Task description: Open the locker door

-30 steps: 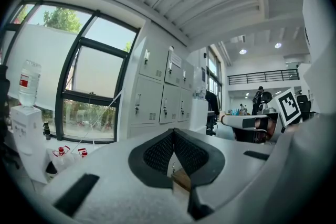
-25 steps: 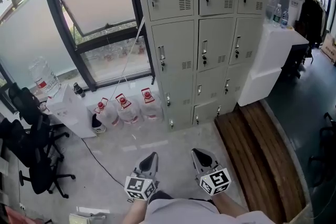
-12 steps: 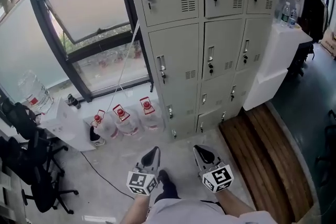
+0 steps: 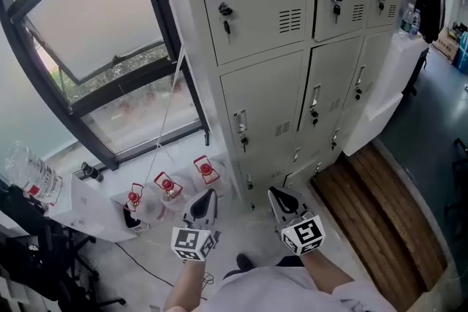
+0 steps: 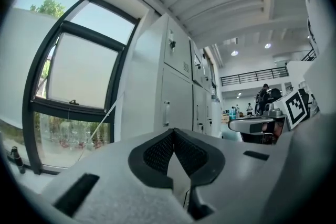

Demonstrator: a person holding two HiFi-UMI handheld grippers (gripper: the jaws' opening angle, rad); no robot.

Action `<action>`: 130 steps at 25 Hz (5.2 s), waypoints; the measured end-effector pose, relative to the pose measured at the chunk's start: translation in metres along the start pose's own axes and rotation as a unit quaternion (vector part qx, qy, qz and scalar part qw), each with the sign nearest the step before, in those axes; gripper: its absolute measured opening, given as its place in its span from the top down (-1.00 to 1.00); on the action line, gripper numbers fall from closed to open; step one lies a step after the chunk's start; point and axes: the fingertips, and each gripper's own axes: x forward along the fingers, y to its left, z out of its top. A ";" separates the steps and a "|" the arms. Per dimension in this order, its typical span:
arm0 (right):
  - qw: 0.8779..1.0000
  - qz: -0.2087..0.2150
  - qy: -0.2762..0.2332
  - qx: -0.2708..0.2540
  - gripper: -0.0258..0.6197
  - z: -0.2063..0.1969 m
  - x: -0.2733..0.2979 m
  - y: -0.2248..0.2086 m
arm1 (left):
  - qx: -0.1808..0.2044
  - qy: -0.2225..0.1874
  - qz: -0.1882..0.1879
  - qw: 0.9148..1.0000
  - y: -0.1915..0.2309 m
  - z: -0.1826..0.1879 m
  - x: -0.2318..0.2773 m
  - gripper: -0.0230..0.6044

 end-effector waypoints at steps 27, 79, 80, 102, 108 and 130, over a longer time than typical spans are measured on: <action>0.993 0.116 -0.032 0.021 0.24 0.023 0.111 -0.039 | -0.013 0.000 0.040 0.999 0.032 0.010 0.073 0.90; 0.988 0.149 0.015 -0.032 0.24 0.016 0.207 -0.035 | -0.034 0.011 0.054 0.998 0.084 -0.003 0.057 0.90; 0.989 0.147 0.015 -0.032 0.24 0.016 0.205 -0.035 | -0.033 0.011 0.053 0.998 0.083 -0.002 0.056 0.90; 0.994 0.105 0.018 -0.015 0.59 0.017 0.138 -0.053 | -0.023 0.008 -0.008 1.000 0.048 0.005 0.064 0.90; 0.996 0.090 0.016 -0.015 0.58 0.018 0.119 -0.058 | -0.023 0.011 -0.041 0.999 0.032 0.004 0.075 0.90; 1.000 0.005 0.016 -0.010 0.53 0.020 0.060 -0.080 | -0.023 0.026 -0.144 0.989 -0.017 -0.006 0.121 0.90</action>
